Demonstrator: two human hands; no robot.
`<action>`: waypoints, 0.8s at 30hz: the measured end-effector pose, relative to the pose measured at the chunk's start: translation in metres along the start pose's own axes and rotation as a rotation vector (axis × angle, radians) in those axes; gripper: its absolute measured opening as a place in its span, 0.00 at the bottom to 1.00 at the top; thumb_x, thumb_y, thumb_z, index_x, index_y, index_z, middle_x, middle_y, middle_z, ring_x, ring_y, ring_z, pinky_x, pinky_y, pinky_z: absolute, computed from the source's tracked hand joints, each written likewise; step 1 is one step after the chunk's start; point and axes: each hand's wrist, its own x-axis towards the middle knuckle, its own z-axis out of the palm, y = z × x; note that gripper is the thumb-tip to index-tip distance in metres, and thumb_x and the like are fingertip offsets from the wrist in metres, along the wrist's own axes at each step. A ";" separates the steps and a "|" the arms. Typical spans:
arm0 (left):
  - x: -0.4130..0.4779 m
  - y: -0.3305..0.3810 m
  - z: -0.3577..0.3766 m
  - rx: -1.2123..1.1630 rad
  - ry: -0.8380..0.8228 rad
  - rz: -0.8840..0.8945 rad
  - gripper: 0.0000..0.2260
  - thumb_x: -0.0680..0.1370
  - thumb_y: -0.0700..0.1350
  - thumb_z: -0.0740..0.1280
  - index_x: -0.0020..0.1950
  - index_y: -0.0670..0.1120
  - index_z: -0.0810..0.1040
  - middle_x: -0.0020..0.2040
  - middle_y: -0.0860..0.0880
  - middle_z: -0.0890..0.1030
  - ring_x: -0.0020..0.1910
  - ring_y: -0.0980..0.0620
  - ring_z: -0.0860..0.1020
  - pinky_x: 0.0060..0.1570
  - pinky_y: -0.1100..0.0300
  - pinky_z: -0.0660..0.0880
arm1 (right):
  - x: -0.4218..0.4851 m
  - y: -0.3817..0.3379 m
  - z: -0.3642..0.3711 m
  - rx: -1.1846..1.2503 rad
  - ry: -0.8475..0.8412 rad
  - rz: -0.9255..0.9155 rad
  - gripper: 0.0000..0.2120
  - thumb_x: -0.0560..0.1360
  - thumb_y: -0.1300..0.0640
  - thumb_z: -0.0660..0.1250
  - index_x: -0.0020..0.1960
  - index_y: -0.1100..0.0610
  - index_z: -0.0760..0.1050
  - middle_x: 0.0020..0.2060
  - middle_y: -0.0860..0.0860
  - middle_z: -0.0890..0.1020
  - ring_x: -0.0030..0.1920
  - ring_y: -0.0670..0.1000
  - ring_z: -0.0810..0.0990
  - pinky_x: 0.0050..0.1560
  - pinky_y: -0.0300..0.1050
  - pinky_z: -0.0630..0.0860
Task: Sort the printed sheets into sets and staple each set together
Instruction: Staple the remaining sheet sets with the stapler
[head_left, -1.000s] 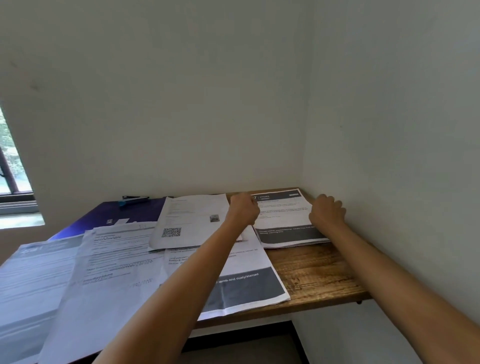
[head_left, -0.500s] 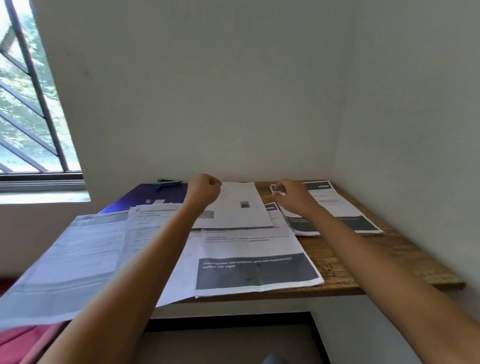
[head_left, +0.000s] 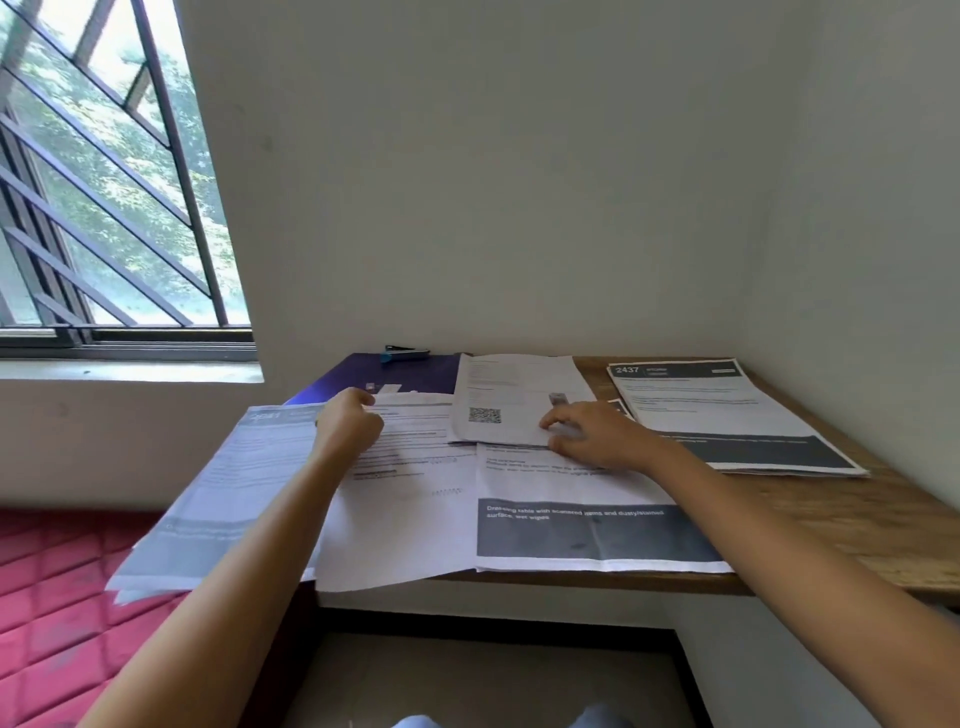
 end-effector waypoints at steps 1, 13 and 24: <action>0.000 -0.005 -0.003 -0.007 0.014 -0.012 0.21 0.73 0.33 0.61 0.66 0.40 0.74 0.64 0.39 0.77 0.64 0.39 0.72 0.66 0.52 0.68 | 0.001 0.001 0.000 -0.005 -0.018 0.003 0.17 0.79 0.51 0.63 0.66 0.53 0.74 0.65 0.52 0.75 0.64 0.52 0.72 0.57 0.38 0.63; 0.004 -0.036 -0.044 -0.059 0.052 -0.055 0.20 0.78 0.34 0.55 0.69 0.39 0.70 0.61 0.35 0.76 0.54 0.39 0.76 0.47 0.56 0.73 | 0.034 -0.077 0.003 -0.008 -0.013 -0.179 0.19 0.77 0.52 0.65 0.66 0.55 0.72 0.66 0.52 0.74 0.66 0.52 0.71 0.64 0.45 0.66; 0.007 -0.081 -0.102 0.162 0.008 -0.309 0.12 0.77 0.40 0.65 0.59 0.36 0.72 0.62 0.38 0.75 0.51 0.44 0.70 0.47 0.58 0.65 | 0.064 -0.187 0.061 0.005 -0.253 -0.502 0.30 0.76 0.71 0.53 0.73 0.50 0.64 0.75 0.53 0.59 0.75 0.52 0.57 0.74 0.47 0.55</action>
